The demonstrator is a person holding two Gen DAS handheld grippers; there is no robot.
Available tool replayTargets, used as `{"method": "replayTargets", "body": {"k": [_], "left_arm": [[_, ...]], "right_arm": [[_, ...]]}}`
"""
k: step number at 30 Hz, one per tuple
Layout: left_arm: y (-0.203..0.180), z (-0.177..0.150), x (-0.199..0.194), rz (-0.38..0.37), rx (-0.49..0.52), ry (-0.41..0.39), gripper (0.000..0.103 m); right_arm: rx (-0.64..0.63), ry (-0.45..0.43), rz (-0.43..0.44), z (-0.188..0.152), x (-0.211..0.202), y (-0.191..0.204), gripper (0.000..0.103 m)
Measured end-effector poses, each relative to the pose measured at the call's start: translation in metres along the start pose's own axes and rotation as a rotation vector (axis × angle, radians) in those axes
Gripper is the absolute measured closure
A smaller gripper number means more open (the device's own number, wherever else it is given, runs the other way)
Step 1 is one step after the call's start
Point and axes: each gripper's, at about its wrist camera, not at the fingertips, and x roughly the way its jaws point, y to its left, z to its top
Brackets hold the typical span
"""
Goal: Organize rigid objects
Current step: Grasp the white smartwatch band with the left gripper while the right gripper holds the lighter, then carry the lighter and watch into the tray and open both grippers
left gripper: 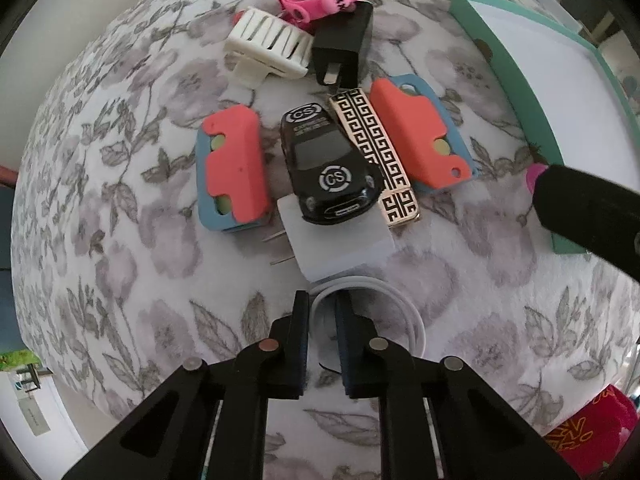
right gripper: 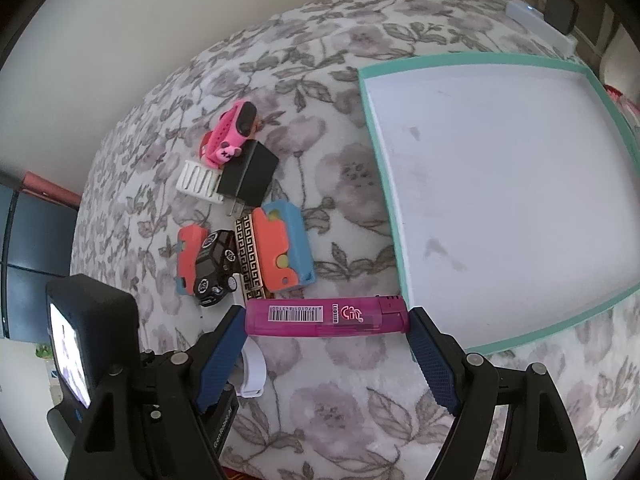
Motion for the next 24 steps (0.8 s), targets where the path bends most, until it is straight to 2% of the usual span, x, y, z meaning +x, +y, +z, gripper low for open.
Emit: {"method": "replayTargets", "body": {"k": [3, 9, 16, 18, 24], "left_arm": [[-0.004, -0.001, -0.004, -0.002, 0.004, -0.004, 0.090], [0.001, -0.004, -0.010, -0.066, -0.048, -0.008, 0.092], [0.023, -0.011, -0.019, -0.115, -0.111, -0.034, 0.095], [0.026, -0.014, -0.024, -0.121, -0.117, -0.041, 0.098], [0.043, -0.023, -0.039, -0.144, -0.133, -0.074, 0.098]], "right_arm": [[0.006, -0.004, 0.007, 0.000, -0.002, -0.002, 0.020], [0.013, -0.012, 0.004, 0.001, -0.006, -0.004, 0.020], [0.031, -0.019, 0.014, 0.002, -0.009, -0.009, 0.020], [0.033, -0.021, 0.014, 0.002, -0.010, -0.010, 0.020], [0.036, -0.025, 0.021, 0.002, -0.011, -0.012, 0.020]]}}
